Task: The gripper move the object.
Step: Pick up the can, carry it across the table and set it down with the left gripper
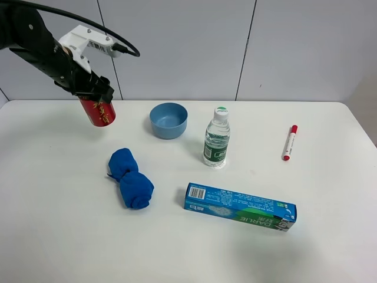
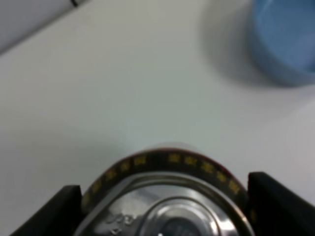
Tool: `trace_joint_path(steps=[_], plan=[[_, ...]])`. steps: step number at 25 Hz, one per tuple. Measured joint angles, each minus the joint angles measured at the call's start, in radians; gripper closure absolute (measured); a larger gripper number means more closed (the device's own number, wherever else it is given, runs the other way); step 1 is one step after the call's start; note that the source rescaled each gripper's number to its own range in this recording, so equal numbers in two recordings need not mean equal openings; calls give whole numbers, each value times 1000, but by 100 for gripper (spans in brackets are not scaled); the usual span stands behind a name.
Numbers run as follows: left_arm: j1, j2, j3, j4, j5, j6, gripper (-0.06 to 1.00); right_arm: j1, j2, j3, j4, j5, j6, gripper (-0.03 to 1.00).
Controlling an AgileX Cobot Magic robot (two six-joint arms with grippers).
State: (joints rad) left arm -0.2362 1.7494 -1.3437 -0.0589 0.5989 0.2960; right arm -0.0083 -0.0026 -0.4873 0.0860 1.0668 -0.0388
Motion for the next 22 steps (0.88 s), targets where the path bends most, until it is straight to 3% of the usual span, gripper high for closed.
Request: trace_joint_path(steps=[14,22], plan=[[-271,-77,0,-5,56,0,93,0,0,0,0,0,0,-3],[-341,15,0,-7,50,1,93,0,0,0,0,0,0,-3]])
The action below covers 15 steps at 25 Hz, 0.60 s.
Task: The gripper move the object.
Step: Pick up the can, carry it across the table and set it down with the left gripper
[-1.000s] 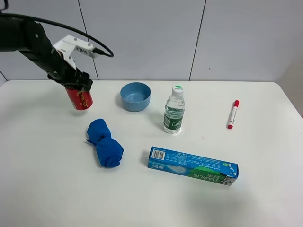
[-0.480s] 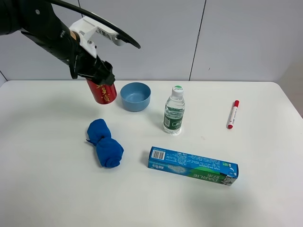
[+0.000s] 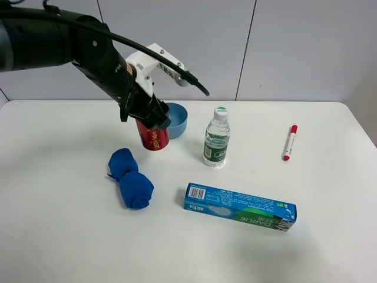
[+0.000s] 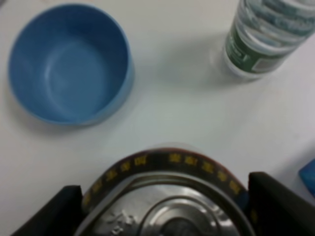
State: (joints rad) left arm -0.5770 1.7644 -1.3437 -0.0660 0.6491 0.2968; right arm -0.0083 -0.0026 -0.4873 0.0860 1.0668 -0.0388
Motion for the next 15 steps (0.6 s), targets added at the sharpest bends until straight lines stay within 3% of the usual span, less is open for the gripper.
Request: trace_joint_path(steps=[15], plan=[[0,202,0,-57,-113,10,93,0,0,0,0,0,0,-3]])
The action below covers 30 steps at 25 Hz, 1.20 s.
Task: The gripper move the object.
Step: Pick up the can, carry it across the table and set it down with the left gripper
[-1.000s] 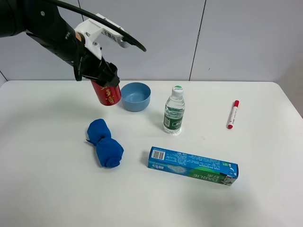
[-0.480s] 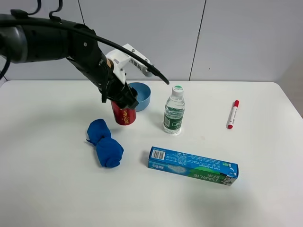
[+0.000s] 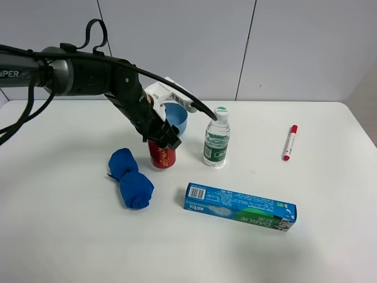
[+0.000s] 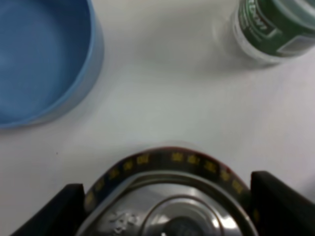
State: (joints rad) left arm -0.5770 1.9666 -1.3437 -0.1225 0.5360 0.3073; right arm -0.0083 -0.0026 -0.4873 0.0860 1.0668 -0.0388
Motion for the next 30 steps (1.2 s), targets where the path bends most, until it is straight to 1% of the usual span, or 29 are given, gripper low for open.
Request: trace_joint_path(steps=[11,16,20,21,22,23,24,25,26,27,30], plan=[[0,66,-2,-6,-90,7,94,0,0,0,0,0,0,-3],[0,76,-5,-30,-98,7,94,0,0,0,0,0,0,-3],[0,77,-5,-30,-99,7,94,0,0,0,0,0,0,-3],[0,77,-5,-29,-101,7,89,0,0,0,0,0,0,-3],[0,80,-5,-29,-101,2,71,0,0,0,0,0,0,-3],[0,84,-3,-29,-101,-10,41,0,0,0,0,0,0,-3],[0,89,-3,-29,-100,-30,20,0,0,0,0,0,0,-3],[0,92,-3,-29,-101,-48,10,0,0,0,0,0,0,-3],[0,92,-3,-29,-101,-48,10,0,0,0,0,0,0,-3],[0,92,-3,-29,-101,-67,0,0,0,0,0,0,0,-3],[0,90,-3,-25,-90,-74,-4,0,0,0,0,0,0,-3]])
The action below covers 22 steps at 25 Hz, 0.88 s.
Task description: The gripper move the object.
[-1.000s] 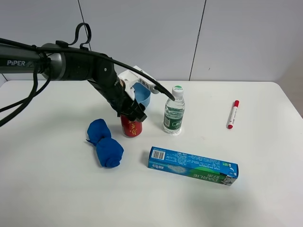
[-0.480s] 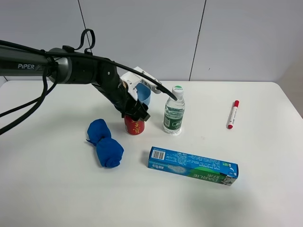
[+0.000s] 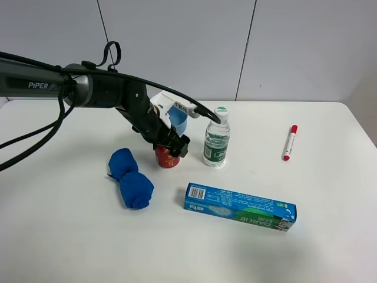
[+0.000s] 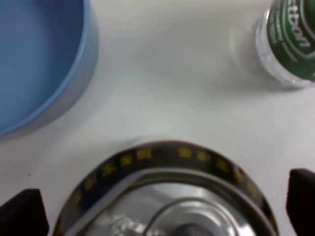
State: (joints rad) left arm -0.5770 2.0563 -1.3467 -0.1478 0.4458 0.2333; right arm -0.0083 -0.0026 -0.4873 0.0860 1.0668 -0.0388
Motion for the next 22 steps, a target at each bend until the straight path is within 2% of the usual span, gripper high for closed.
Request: trace_joint_path(steps=[4,8,11,16,22], plan=[[0,-55,0,27,42,-1,-4,0,0,0,0,0,0,-3],[3,-202,0,34,75,-1,-4,0,0,0,0,0,0,-3],[42,-316,0,50,77,-1,-4,0,0,0,0,0,0,-3],[207,-425,0,133,78,-2,-4,0,0,0,0,0,0,-3],[446,-532,0,159,100,-2,-4,0,0,0,0,0,0,-3]])
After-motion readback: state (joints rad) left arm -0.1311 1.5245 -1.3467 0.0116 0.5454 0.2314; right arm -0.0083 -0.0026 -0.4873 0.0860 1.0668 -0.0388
